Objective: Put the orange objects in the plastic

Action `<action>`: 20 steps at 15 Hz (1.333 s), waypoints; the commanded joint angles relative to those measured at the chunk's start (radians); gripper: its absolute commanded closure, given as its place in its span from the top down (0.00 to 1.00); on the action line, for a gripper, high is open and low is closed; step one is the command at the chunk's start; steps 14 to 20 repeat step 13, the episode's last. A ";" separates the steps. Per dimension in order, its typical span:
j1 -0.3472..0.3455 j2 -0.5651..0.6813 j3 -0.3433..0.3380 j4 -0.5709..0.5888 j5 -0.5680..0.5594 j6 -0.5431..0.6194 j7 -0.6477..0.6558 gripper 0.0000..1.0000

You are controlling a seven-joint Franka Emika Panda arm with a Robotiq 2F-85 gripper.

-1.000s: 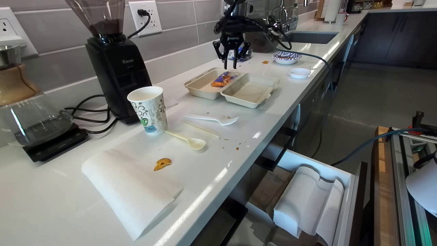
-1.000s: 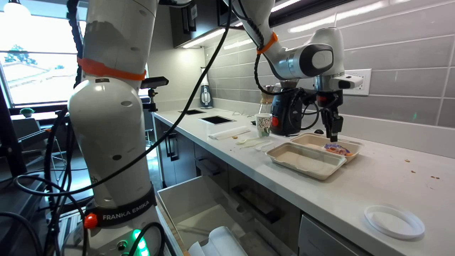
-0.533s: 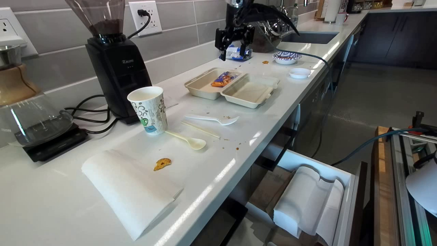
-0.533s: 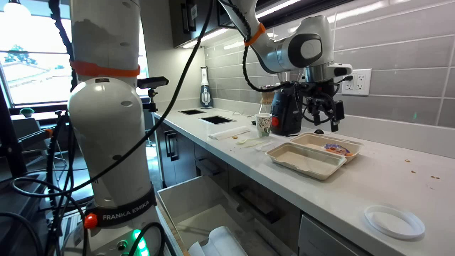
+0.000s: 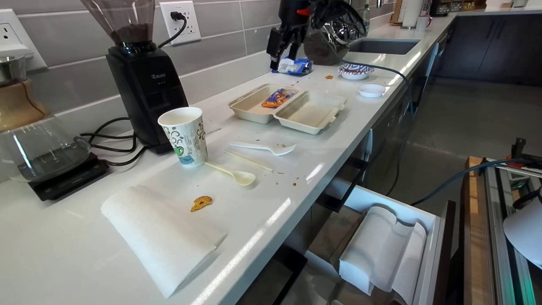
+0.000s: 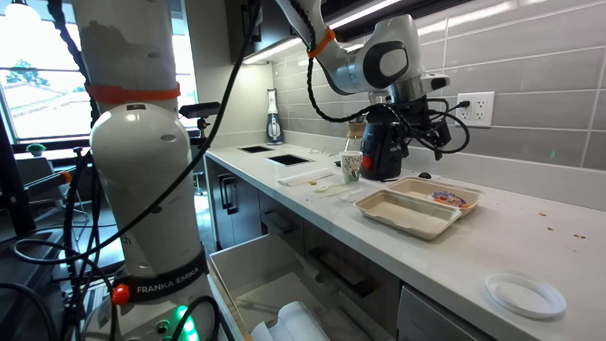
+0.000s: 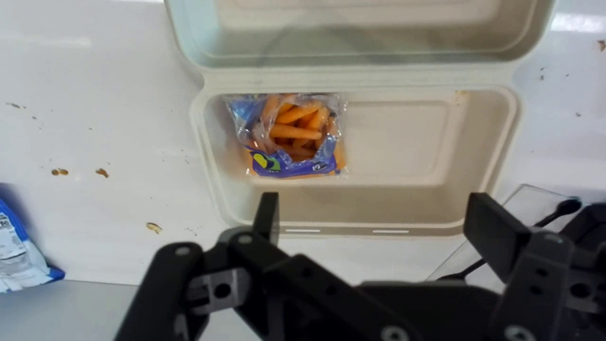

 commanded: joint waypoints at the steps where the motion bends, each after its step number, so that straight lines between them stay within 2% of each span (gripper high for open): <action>1: -0.006 -0.054 0.012 -0.058 0.032 0.010 -0.132 1.00; 8: -0.008 -0.081 0.003 -0.040 0.046 -0.156 -0.155 1.00; 9: -0.009 -0.084 0.002 -0.041 0.048 -0.162 -0.149 1.00; 10: -0.005 -0.062 0.005 -0.033 0.030 -0.121 -0.133 1.00; 20: -0.006 -0.069 0.004 -0.033 0.030 -0.134 -0.134 1.00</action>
